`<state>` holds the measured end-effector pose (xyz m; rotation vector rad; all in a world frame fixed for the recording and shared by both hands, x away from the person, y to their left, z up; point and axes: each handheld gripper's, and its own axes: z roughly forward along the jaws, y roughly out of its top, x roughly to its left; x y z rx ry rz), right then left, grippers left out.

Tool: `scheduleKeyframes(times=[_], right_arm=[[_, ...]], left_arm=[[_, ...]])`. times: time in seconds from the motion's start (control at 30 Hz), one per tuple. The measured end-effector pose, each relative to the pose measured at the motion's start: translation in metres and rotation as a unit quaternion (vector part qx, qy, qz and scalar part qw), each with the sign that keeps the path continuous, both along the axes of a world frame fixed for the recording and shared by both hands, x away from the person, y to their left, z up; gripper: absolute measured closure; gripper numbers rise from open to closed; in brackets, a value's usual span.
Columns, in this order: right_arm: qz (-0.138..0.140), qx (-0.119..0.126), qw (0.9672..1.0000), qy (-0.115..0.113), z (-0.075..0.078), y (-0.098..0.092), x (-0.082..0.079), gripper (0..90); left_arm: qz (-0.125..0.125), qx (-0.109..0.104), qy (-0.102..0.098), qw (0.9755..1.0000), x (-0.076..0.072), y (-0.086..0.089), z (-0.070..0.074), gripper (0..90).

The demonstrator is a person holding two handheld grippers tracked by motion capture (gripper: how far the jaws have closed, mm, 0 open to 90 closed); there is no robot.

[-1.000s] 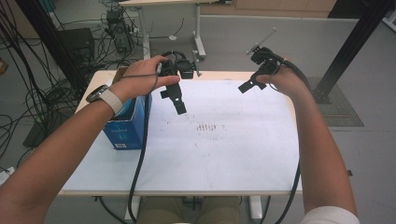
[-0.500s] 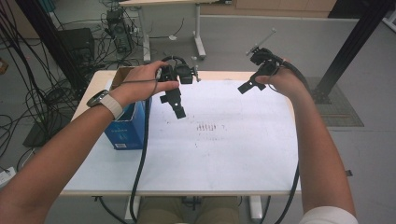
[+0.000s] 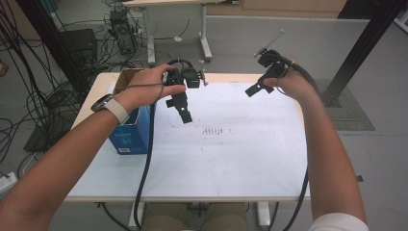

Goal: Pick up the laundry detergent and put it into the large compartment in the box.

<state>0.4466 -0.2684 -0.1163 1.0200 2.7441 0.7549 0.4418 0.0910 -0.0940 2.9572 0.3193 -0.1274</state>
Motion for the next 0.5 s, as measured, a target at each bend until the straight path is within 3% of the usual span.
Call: scheduleKeyframes(times=[0.5], right_arm=[[0.001, -0.001, 1.0, -0.002, -0.0002, 0.0013, -0.0008, 10.2]], left_arm=[[0.005, -0.001, 0.003, 1.0, 0.0007, 0.0032, -0.002, 5.2]])
